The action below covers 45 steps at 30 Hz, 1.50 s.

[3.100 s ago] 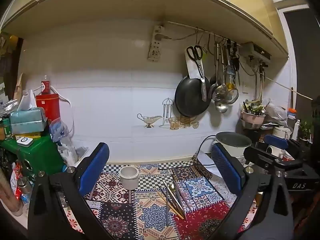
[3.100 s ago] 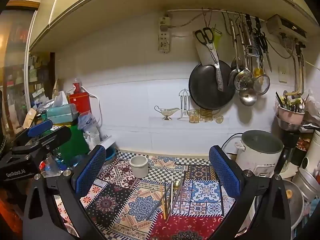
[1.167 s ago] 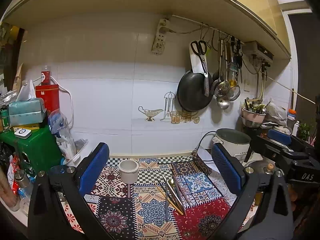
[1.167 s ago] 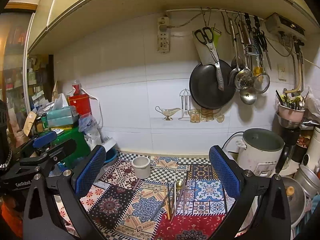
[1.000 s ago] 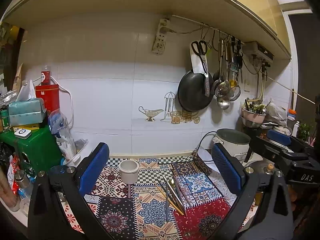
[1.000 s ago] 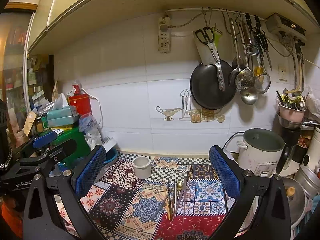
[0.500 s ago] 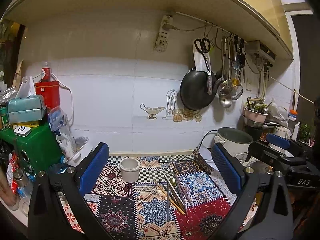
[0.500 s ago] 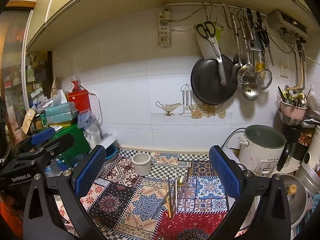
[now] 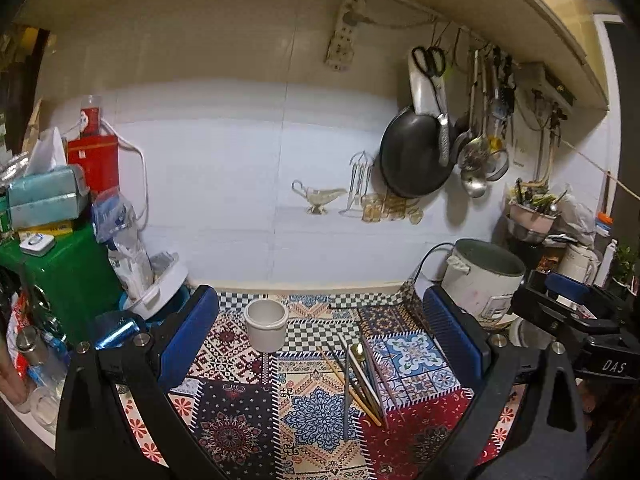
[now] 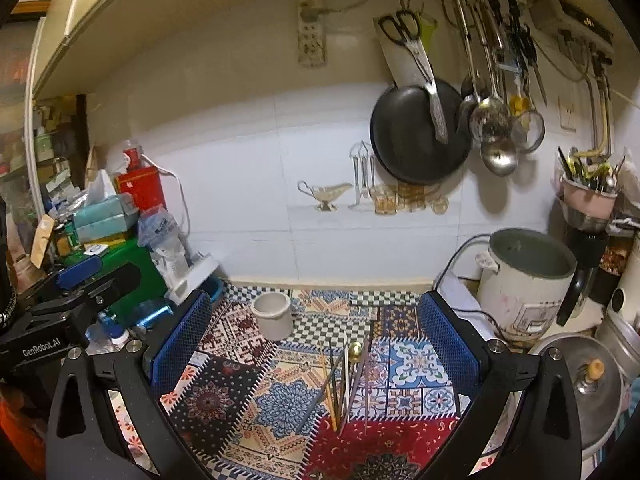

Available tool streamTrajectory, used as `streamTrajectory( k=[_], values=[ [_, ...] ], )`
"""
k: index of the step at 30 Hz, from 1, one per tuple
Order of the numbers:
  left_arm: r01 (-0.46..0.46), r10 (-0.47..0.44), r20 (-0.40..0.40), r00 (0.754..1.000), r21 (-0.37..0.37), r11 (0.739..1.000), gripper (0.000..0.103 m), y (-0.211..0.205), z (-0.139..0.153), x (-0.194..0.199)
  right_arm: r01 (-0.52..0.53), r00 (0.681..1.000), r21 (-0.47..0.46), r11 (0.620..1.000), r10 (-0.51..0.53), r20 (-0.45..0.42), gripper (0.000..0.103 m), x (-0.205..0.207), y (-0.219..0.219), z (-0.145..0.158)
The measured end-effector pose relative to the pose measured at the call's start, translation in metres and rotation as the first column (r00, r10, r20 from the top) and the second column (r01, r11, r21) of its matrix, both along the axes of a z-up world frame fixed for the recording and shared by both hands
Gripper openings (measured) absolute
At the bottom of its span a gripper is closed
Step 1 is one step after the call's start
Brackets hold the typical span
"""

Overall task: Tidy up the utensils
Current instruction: 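Lower left tool to grasp a dark metal chopstick while right tool grasps a pink-brown chopstick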

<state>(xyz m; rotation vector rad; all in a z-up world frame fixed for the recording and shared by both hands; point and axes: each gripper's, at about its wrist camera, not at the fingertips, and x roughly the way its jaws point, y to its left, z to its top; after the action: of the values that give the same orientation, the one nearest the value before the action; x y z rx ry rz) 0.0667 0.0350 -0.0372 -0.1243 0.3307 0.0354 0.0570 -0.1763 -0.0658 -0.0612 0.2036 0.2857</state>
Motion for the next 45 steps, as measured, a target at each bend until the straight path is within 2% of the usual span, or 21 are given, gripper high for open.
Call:
streamTrajectory(
  k=[4, 9, 15, 21, 27, 32, 35, 37, 39, 40, 45],
  values=[
    [-0.008, 0.007, -0.059, 0.998, -0.011, 1.000, 0.103, 0.003, -0.020, 0.032, 0.027, 0.997, -0.002, 1.000, -0.027, -0.076, 0.103, 0.028, -0.008, -0.013],
    [-0.051, 0.046, -0.133, 0.990, -0.030, 0.998, 0.103, 0.004, -0.049, 0.068, 0.080, 0.978, -0.040, 0.996, -0.086, -0.192, 0.103, 0.071, -0.020, -0.037],
    [-0.058, 0.050, -0.258, 0.965, -0.023, 0.998, 0.103, 0.001, -0.093, 0.123, 0.129, 0.922, -0.076, 0.989, -0.148, -0.357, 0.103, 0.130, -0.038, -0.077],
    [-0.038, 0.020, -0.406, 0.914, -0.034, 0.999, 0.103, -0.005, -0.150, 0.177, 0.156, 0.848, -0.094, 0.983, -0.182, -0.498, 0.102, 0.183, -0.056, -0.115],
    [0.018, 0.002, -0.518, 0.855, 0.033, 0.999, 0.102, -0.024, -0.205, 0.217, 0.143, 0.786, -0.104, 0.984, -0.177, -0.592, 0.099, 0.222, -0.062, -0.148],
    [0.097, -0.056, -0.606, 0.793, 0.036, 0.995, 0.088, -0.040, -0.241, 0.243, 0.070, 0.744, -0.087, 0.994, -0.110, -0.660, 0.077, 0.247, -0.056, -0.173],
    [0.135, -0.092, -0.643, 0.761, 0.018, 0.991, 0.074, -0.046, -0.256, 0.256, 0.035, 0.712, -0.080, 0.996, -0.081, -0.697, 0.065, 0.262, -0.051, -0.186],
    [0.167, -0.131, -0.657, 0.742, -0.008, 0.986, 0.057, -0.052, -0.264, 0.264, 0.014, 0.689, -0.059, 0.998, -0.053, -0.723, 0.059, 0.270, -0.048, -0.194],
    [0.195, -0.165, -0.675, 0.720, -0.031, 0.980, 0.050, -0.056, -0.269, 0.271, -0.006, 0.668, -0.032, 0.999, -0.019, -0.744, 0.054, 0.277, -0.047, -0.198],
    [0.211, -0.187, -0.683, 0.706, -0.049, 0.976, 0.044, -0.059, -0.271, 0.275, -0.015, 0.663, -0.022, 1.000, -0.007, -0.749, 0.052, 0.278, -0.046, -0.199],
    [0.249, -0.251, -0.707, 0.661, -0.109, 0.962, 0.032, -0.067, -0.277, 0.288, -0.061, 0.640, -0.014, 0.998, 0.028, -0.768, 0.033, 0.291, -0.041, -0.205]
  ],
)
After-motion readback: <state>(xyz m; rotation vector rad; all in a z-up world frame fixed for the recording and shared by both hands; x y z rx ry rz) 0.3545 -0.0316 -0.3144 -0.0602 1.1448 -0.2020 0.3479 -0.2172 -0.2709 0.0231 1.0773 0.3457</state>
